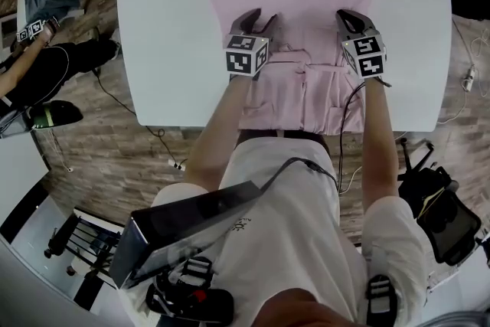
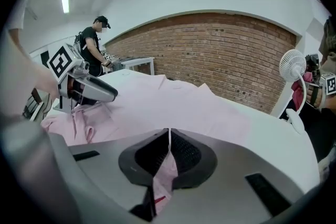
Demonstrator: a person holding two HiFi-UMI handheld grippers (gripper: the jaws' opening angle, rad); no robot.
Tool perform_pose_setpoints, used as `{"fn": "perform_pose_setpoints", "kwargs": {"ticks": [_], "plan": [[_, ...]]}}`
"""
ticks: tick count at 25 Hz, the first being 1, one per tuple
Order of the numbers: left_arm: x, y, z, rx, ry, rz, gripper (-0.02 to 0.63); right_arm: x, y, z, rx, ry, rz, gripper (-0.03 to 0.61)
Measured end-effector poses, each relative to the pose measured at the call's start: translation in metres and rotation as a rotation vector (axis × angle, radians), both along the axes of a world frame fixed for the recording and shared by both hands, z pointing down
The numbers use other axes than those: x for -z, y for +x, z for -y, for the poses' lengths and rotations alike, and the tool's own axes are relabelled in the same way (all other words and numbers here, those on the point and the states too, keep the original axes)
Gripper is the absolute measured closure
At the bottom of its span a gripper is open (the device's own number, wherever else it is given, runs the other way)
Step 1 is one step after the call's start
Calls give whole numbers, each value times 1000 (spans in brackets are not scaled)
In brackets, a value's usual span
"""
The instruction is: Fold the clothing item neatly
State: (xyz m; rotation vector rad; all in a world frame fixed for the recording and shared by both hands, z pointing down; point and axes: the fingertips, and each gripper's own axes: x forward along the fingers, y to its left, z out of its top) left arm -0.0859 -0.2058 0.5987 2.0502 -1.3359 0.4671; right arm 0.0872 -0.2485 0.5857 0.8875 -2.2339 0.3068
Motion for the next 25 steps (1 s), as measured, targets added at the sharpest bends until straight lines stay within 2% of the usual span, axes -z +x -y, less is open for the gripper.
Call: {"fn": "perform_pose_setpoints", "kwargs": {"ticks": [6,11,18,25], "plan": [[-9,-14,-5,-13,-29,17,442,-23,19,-7,-23,-36,-68,563],[-15,-22,-6,7,-55,-18,442,-34,24,-7,-45,-43,-100,563],[-12,-24,-5,8,-55,-48,442,-37,26,-4,-53,-49,-87,563],[-2,-30,-9,0,-26,-24,443,-35,26,-4,-37,-47,-84,563]]}}
